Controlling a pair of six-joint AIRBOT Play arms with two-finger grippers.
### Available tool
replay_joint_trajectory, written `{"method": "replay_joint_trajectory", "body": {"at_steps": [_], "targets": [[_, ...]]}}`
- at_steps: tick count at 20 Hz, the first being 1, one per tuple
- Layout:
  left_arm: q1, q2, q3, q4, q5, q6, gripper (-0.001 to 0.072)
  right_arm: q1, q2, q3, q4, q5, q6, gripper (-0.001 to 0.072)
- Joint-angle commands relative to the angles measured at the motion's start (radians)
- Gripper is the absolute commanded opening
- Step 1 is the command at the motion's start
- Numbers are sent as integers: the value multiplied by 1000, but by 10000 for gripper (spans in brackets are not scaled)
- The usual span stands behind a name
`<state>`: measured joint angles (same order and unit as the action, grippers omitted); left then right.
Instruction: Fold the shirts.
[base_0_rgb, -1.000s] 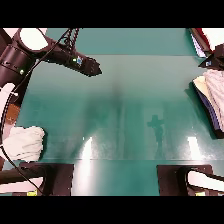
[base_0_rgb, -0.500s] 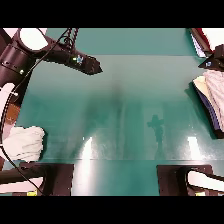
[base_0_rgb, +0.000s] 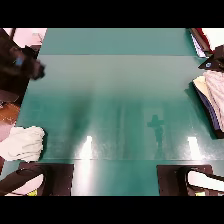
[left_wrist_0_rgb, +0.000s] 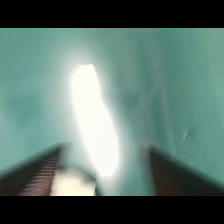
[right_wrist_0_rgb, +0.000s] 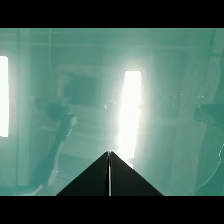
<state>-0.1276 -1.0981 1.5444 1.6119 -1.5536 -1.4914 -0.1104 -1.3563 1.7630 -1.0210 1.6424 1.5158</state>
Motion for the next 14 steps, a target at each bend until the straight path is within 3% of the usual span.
{"method": "replay_joint_trajectory", "body": {"at_steps": [1, 7, 12, 13, 14], "targets": [[100, 100, -220, 139, -111, -75, 691, 1, 0, 1, 1, 6, -25, 19], [224, 108, -720, 166, -26, -100, 691, 1, 0, 1, 0, 9, -34, 19], [253, 108, -892, 175, 40, -134, 689, 1, 0, 1, 0, 7, -43, 19], [253, 108, -893, 174, 44, -136, 609, 1, 0, 1, 0, 6, -43, 19], [253, 108, -893, 175, 47, -133, 405, 1, 0, 1, 0, 6, -43, 19]]}}
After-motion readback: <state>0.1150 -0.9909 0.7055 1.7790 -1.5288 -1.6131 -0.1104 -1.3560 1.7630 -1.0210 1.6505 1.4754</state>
